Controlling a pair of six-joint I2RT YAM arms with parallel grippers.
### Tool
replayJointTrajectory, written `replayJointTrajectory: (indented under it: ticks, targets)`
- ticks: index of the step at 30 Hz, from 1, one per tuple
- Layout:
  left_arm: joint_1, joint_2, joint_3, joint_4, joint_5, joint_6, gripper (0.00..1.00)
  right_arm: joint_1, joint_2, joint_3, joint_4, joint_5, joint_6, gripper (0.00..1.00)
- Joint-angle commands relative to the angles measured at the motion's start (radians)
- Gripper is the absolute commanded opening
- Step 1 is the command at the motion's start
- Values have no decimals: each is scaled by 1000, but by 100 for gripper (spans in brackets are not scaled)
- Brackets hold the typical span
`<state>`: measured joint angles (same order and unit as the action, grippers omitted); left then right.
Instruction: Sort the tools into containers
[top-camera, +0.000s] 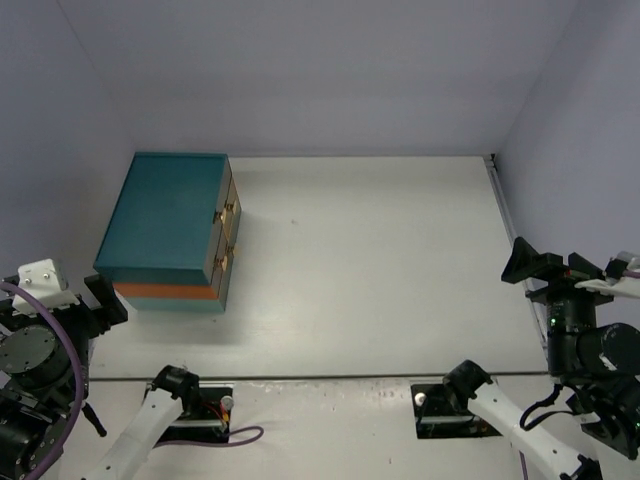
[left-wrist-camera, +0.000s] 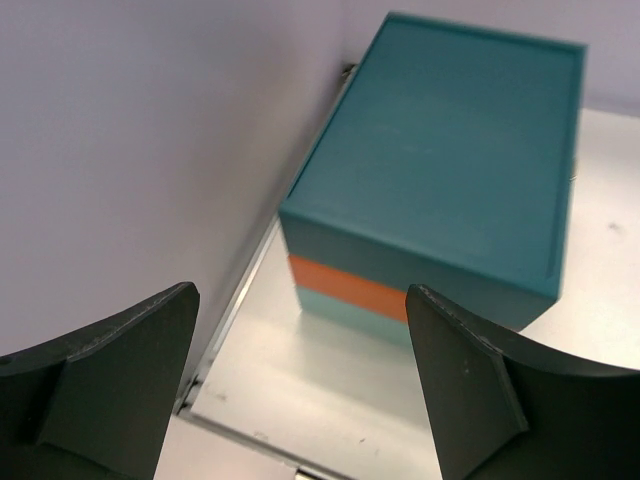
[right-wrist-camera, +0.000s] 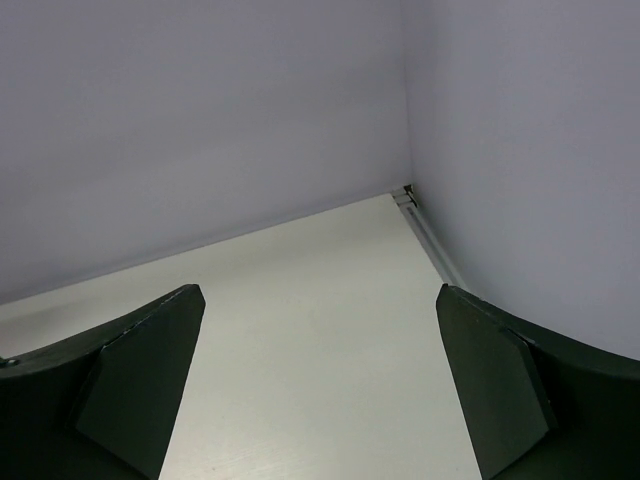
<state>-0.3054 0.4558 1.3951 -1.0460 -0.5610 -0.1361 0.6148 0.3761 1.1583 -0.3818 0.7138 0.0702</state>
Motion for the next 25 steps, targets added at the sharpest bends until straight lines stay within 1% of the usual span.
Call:
replayJointTrajectory:
  ticks: [1, 5, 8, 14, 20, 25]
  targets:
    - [6, -27, -22, -62, -81, -6, 81, 5, -9, -36, -7, -2, -22, 100]
    - [6, -25, -39, -66, -84, -14, 81, 11, 1, -48, -15, -126, -22, 100]
    - [6, -18, -38, -66, -81, -53, 81, 11, 27, -45, -14, -148, -23, 100]
    - [6, 11, -26, -75, -59, -66, 81, 13, 101, -25, -14, -79, -20, 100]
    - [6, 12, -39, -77, -45, -92, 81, 13, 157, -14, -9, -65, -14, 100]
    - [6, 15, -39, -76, -11, -113, 81, 14, 165, -8, -2, -53, -17, 100]
